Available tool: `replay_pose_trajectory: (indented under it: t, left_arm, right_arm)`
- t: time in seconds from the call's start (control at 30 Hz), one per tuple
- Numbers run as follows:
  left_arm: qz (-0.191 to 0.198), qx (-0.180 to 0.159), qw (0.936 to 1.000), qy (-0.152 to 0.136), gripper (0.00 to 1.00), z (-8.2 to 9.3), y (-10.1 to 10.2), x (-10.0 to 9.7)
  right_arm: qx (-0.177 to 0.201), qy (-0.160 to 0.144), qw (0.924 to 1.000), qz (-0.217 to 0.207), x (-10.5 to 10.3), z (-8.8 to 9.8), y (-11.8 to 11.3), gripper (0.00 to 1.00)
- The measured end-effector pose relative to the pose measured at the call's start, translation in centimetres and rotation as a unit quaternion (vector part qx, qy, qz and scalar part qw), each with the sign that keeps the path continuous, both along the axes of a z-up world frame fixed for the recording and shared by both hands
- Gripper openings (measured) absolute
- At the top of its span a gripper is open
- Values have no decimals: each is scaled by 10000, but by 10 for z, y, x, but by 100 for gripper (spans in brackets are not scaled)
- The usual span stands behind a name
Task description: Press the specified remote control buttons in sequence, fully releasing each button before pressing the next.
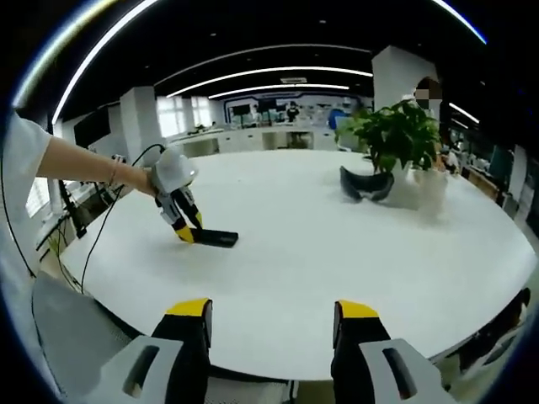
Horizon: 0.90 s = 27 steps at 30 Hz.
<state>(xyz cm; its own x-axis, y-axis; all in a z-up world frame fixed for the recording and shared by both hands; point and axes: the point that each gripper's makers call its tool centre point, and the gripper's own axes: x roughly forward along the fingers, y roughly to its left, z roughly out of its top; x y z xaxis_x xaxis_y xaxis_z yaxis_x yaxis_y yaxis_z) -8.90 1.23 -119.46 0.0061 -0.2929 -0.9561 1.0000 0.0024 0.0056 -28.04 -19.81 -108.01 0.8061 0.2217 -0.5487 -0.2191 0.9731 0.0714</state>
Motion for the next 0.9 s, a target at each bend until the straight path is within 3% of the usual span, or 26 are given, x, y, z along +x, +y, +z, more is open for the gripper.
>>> replay_pose_trajectory:
  t: [0.23,0.53,0.9]
  left_arm:
    - [246,-30,9997,-49,22,-1,1,-16]
    - [276,6,9996,-27,21,-2,1,-33]
    - [447,-130,9989,-92,21,-2,5,-59]
  right_arm:
    - [211,-65,9997,95,3,4,10,54]
    - [180,-127,9991,373,10,9,25,53]
    - [185,224,9955,905,-2,-4,48,51]
